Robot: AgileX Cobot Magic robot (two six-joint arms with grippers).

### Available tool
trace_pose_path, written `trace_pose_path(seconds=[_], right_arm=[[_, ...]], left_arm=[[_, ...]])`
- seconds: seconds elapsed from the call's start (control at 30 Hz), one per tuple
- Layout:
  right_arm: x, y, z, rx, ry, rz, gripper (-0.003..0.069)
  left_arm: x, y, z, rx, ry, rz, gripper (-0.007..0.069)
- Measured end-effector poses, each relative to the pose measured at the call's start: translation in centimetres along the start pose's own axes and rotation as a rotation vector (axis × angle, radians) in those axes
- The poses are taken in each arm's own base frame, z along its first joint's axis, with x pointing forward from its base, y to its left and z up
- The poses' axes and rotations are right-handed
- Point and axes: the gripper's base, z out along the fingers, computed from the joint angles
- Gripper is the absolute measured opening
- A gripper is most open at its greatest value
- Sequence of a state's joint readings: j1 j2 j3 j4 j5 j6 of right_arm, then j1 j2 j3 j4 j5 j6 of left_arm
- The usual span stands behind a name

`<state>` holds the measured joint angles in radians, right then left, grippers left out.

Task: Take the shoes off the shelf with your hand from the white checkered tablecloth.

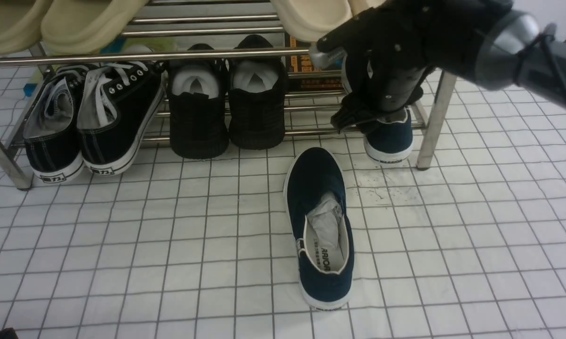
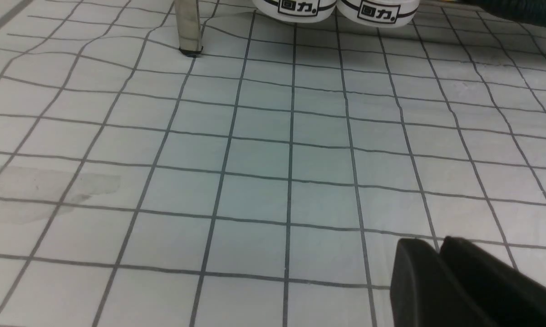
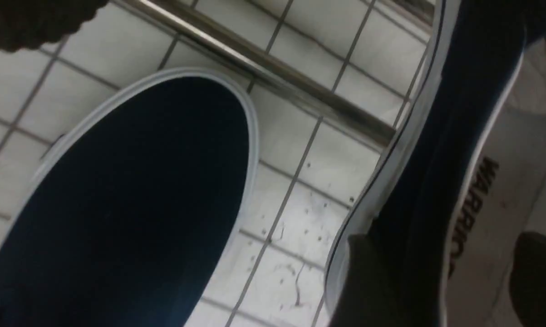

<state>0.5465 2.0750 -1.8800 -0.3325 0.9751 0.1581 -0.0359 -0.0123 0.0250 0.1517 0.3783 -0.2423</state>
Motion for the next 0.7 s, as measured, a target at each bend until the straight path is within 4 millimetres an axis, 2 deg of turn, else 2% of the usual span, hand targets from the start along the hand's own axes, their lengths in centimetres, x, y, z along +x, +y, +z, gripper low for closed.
trace_pose_path(seconds=[0.1,0.13,0.2,0.3,0.33,0.37,0.4,0.43,0.47,0.7], right_arm=[[0.2,0.4,2.1,0.013,0.007,-0.003,0.0436],[0.2,0.4,2.2,0.013,0.008,0.0,0.0434],[0.3,0.5,2.8,0.015,0.015,0.005,0.039],[0.3,0.6,2.8,0.012,0.017,0.012,0.0223],[0.3,0.6,2.8,0.011,0.017,0.013,0.0223],[0.3,0.6,2.5,0.002,0.025,0.028,0.0085],[0.4,0.7,2.2,-0.005,0.035,0.038,0.0046],[0.5,0.8,2.2,-0.007,0.046,0.04,0.0039],[0.6,0.9,1.5,-0.017,0.066,0.055,0.0016],[1.9,1.2,-4.7,-0.108,0.198,0.12,0.0016]], left_arm=[[0.0,0.0,0.0,0.0,0.0,0.0,0.0092],[0.0,0.0,0.0,0.0,0.0,0.0,0.0092],[0.0,0.0,0.0,0.0,0.0,0.0,0.0092],[0.0,0.0,0.0,0.0,0.0,0.0,0.0092],[0.0,0.0,0.0,0.0,0.0,0.0,0.0092],[0.0,0.0,0.0,0.0,0.0,0.0,0.0092],[0.0,0.0,0.0,0.0,0.0,0.0,0.0092],[0.0,0.0,0.0,0.0,0.0,0.0,0.0092],[0.0,0.0,0.0,0.0,0.0,0.0,0.0092],[0.0,0.0,0.0,0.0,0.0,0.0,0.0092]])
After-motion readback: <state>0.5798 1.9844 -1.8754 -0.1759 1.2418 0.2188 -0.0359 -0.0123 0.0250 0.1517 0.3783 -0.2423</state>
